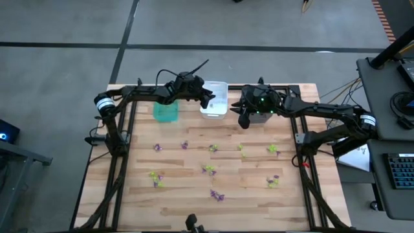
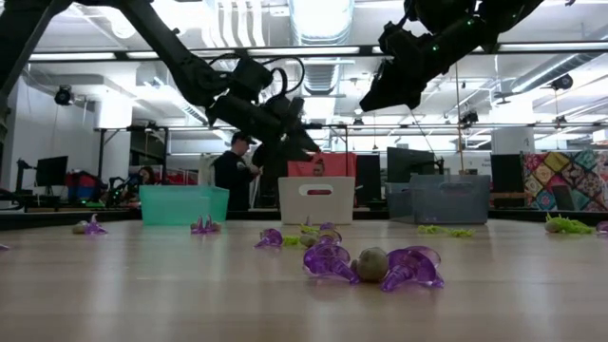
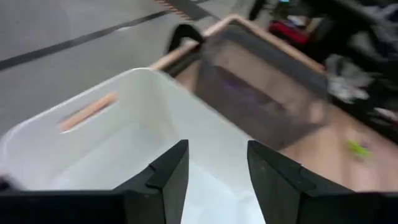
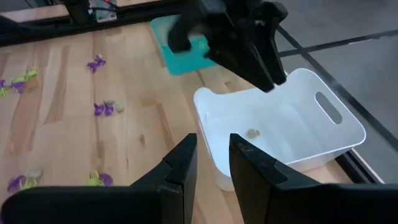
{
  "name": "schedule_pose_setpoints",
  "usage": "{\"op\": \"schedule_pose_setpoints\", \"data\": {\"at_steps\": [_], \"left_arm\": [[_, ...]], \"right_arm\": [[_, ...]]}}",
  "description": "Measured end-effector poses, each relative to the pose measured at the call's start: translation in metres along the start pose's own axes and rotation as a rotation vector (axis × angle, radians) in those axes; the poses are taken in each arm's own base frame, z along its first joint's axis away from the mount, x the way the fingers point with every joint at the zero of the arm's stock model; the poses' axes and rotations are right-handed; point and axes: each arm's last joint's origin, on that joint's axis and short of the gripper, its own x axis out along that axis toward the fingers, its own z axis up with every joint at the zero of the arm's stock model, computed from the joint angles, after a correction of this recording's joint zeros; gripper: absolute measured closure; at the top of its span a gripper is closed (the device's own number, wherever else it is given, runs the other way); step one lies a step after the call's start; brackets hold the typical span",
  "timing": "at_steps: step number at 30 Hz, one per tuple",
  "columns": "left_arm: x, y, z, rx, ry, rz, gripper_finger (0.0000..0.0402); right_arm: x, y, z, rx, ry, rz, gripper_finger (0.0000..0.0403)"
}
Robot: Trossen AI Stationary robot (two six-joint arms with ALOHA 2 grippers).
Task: Sort Halloween decoration
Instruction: Put the green spider toy into the blue bin
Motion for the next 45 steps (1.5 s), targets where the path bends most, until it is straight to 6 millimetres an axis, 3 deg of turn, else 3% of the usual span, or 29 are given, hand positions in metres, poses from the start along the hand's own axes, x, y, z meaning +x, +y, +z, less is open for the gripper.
{"op": "schedule_pose_setpoints", "data": {"at_steps": [5,9,12,15,19,22,27,31,36,39,45], "left_arm": [[-0.012,-0.013,0.008,-0.049,0.049,-0.206,0.0260],[-0.025,-0.028,0.012,-0.174,0.120,-0.259,0.0264],[-0.036,-0.047,0.013,-0.133,0.164,-0.287,0.0268],[-0.048,-0.070,0.009,-0.021,0.220,-0.286,0.0271],[-0.071,-0.100,-0.015,0.143,0.436,-0.169,0.0272],[-0.089,-0.124,-0.038,0.191,0.562,-0.030,0.0272],[-0.120,-0.167,-0.073,0.239,0.594,-0.014,0.0272],[-0.139,-0.191,-0.102,0.335,0.571,-0.056,0.0272],[-0.156,-0.212,-0.136,0.519,0.509,-0.242,0.0272],[-0.158,-0.215,-0.148,0.558,0.472,-0.296,0.0272],[-0.154,-0.207,-0.150,0.541,0.354,-0.090,0.0272]], "right_arm": [[0.001,0.000,-0.006,0.046,0.028,-0.001,0.0321],[0.001,0.000,-0.005,0.177,0.019,-0.002,0.0321],[0.002,0.005,-0.006,0.265,0.039,0.019,0.0321],[0.002,0.023,-0.008,0.276,0.070,0.077,0.0321],[0.001,0.057,-0.010,0.255,0.109,0.243,0.0321],[-0.002,0.082,-0.012,0.382,0.162,0.313,0.0321],[-0.008,0.120,-0.021,0.451,0.245,0.394,0.0321],[-0.006,0.140,-0.034,0.433,0.275,0.291,0.0321],[0.007,0.154,-0.053,0.375,0.310,0.129,0.0321],[0.017,0.154,-0.067,0.431,0.393,0.061,0.0321],[0.025,0.137,-0.088,0.503,0.616,-0.158,0.0321]]}}
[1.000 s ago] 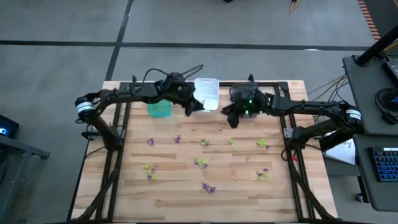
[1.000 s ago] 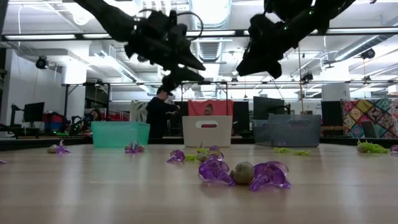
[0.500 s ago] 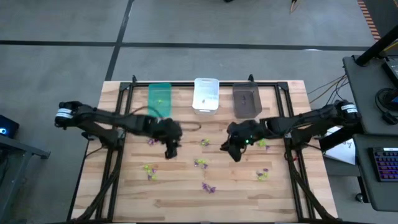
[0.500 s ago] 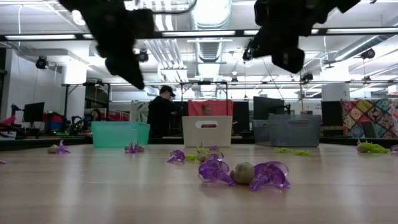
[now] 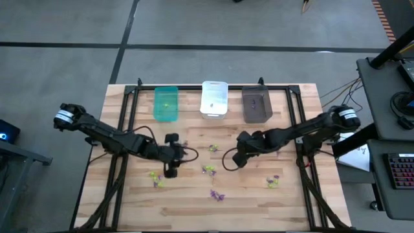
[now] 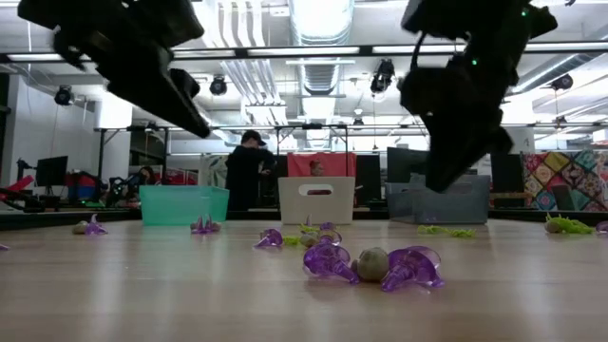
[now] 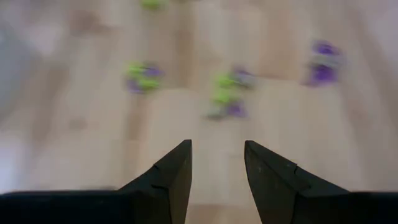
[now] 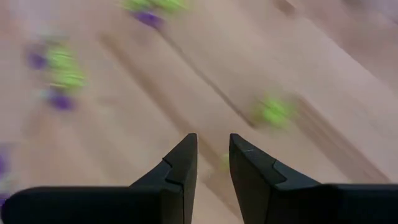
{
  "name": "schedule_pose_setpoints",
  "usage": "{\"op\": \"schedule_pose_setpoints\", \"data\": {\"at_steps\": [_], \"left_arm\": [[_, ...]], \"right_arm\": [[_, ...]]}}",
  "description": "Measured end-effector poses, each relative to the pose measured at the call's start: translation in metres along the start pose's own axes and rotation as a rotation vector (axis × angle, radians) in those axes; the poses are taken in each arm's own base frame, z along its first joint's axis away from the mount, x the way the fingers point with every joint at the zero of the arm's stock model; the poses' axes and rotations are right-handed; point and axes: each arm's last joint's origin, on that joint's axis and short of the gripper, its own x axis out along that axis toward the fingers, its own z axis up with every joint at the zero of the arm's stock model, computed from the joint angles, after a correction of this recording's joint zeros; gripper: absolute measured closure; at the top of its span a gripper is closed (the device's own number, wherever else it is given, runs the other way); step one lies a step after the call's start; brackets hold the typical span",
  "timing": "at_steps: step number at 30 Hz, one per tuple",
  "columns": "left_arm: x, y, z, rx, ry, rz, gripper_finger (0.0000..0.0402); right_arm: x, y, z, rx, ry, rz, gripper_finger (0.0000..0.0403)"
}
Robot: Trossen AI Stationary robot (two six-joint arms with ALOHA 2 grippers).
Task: Sort Halloween decoration
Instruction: Put the green spider toy into the blue bin
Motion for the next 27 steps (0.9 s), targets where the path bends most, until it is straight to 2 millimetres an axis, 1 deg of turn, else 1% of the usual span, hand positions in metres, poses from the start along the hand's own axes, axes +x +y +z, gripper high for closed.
{"op": "schedule_pose_setpoints", "data": {"at_steps": [3,6,11,14,18,22,25,27], "left_arm": [[-0.001,0.003,0.003,-0.006,-0.026,0.086,0.0272],[-0.003,0.002,0.011,0.021,-0.051,0.083,0.0272],[-0.007,0.001,0.021,0.059,-0.077,0.079,0.0272],[-0.010,0.000,0.029,0.090,-0.096,0.083,0.0272],[-0.016,0.001,0.042,0.126,-0.140,0.145,0.0272],[-0.023,0.002,0.056,0.161,-0.179,0.224,0.0272],[-0.029,0.004,0.066,0.174,-0.198,0.300,0.0272],[-0.033,0.006,0.073,0.178,-0.204,0.321,0.0272]], "right_arm": [[0.000,-0.007,0.005,0.031,0.026,-0.055,0.0321],[-0.001,-0.010,0.011,0.036,0.021,-0.064,0.0321],[0.000,-0.016,0.018,-0.010,0.025,-0.066,0.0320],[0.000,-0.020,0.023,-0.020,0.051,-0.048,0.0306],[0.001,-0.024,0.027,-0.044,0.055,-0.047,0.0281],[0.001,-0.026,0.029,-0.026,0.052,-0.050,0.0260],[0.001,-0.026,0.029,0.009,0.052,-0.051,0.0255],[0.001,-0.026,0.029,0.013,0.050,-0.049,0.0255]]}}
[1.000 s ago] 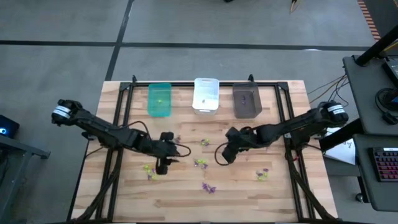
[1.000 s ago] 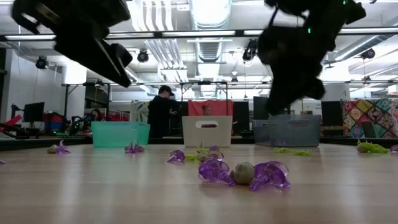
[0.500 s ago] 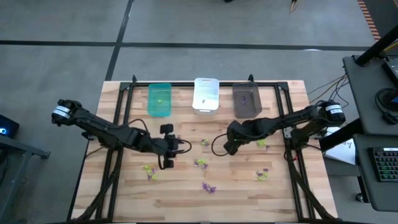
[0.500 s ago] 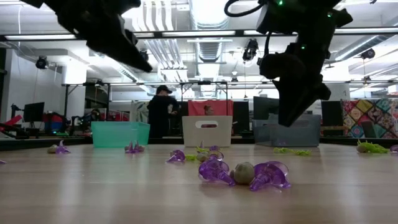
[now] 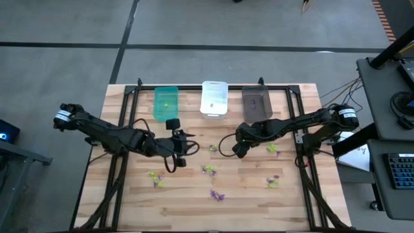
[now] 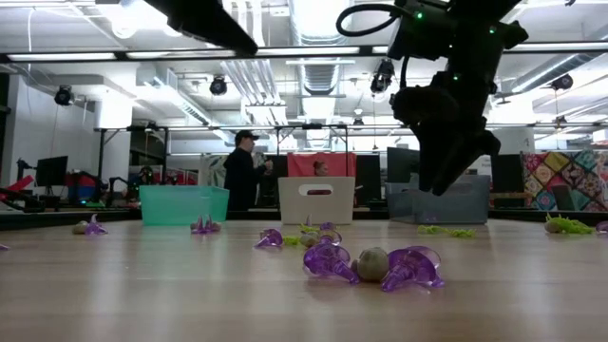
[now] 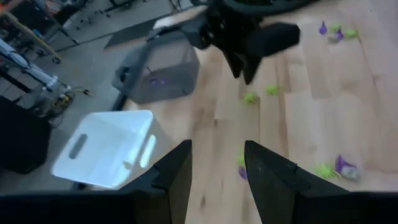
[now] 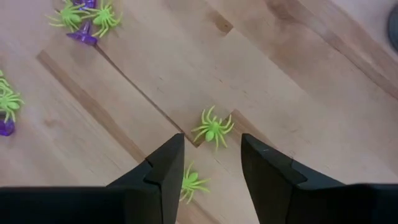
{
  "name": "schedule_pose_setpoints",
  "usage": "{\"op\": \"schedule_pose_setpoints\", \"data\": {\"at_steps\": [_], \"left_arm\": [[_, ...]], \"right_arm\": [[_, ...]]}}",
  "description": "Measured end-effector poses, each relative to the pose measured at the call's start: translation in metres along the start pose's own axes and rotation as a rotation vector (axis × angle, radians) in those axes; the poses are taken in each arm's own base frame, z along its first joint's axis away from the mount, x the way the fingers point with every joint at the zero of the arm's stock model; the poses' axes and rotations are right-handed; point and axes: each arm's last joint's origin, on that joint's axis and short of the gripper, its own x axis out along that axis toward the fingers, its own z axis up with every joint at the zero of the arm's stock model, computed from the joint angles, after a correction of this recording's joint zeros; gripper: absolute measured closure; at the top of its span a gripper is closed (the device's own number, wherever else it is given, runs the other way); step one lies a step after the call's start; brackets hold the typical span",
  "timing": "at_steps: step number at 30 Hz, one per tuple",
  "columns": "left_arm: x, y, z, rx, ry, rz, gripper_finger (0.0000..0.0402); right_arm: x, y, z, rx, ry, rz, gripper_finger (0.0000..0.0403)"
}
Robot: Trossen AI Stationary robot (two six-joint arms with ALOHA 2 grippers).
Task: Sort Halloween decoration
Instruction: Put the green spider toy into the blue bin
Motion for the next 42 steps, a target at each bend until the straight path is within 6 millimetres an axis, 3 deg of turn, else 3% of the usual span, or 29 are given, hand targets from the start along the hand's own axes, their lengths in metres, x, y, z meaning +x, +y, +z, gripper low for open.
{"op": "schedule_pose_setpoints", "data": {"at_steps": [14,27,37,42], "left_arm": [[0.009,0.006,-0.005,-0.031,0.014,-0.007,0.0272],[0.009,0.006,-0.002,-0.051,-0.027,-0.005,0.0272],[0.010,0.006,-0.003,-0.048,-0.022,-0.006,0.0272],[0.011,0.005,-0.006,-0.047,-0.018,-0.006,0.0272]], "right_arm": [[0.025,0.006,-0.011,-0.143,-0.040,-0.033,0.0254],[0.058,0.011,-0.020,-0.122,-0.025,-0.123,0.0255],[0.051,0.013,-0.017,-0.113,-0.067,-0.088,0.0257],[0.045,0.014,-0.015,-0.113,-0.088,-0.070,0.0284]]}}
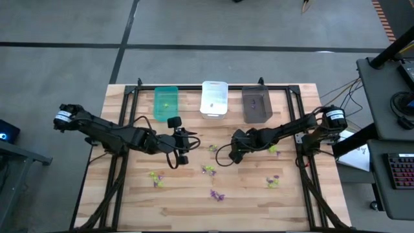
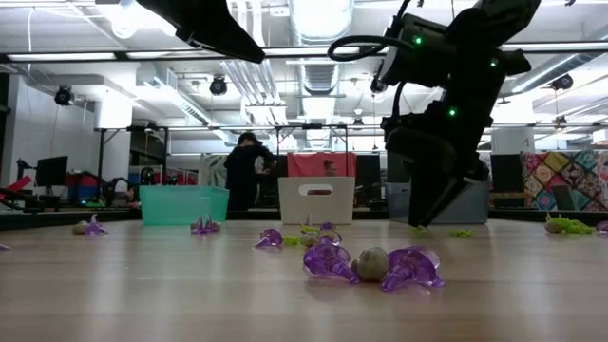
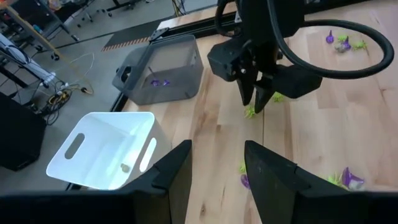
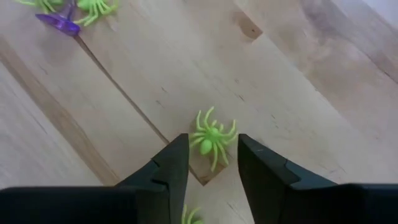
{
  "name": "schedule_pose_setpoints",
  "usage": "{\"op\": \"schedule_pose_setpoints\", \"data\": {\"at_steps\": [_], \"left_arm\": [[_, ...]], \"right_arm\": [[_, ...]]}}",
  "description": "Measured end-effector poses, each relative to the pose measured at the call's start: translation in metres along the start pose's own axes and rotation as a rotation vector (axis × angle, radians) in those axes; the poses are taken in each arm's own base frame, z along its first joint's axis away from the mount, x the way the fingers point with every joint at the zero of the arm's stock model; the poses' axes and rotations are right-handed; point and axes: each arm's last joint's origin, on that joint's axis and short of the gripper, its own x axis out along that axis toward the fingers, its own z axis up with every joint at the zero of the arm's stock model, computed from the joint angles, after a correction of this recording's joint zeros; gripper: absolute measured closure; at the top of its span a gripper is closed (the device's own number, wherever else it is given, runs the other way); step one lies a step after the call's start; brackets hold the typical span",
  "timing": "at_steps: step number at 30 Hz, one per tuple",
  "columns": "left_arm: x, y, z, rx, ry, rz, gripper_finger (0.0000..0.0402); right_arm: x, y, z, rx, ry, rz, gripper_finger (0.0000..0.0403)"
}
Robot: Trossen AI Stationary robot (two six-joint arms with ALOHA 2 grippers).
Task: Sort Halloween decoration
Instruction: Put the green spider toy into the blue bin
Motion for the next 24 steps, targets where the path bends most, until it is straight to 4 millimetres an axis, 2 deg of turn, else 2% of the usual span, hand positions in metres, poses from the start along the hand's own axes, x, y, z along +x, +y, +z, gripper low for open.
{"op": "schedule_pose_setpoints", "data": {"at_steps": [9,15,24], "left_arm": [[0.003,-0.002,-0.006,-0.014,-0.020,0.000,0.0272],[0.008,-0.006,-0.011,-0.026,-0.039,-0.001,0.0272],[0.041,-0.026,-0.014,0.012,-0.088,-0.043,0.0274]], "right_arm": [[0.000,0.000,0.000,-0.007,-0.002,-0.005,0.0351],[-0.002,-0.001,0.000,-0.024,-0.004,-0.011,0.0378],[-0.022,-0.005,0.003,-0.042,-0.018,0.013,0.0385]]}}
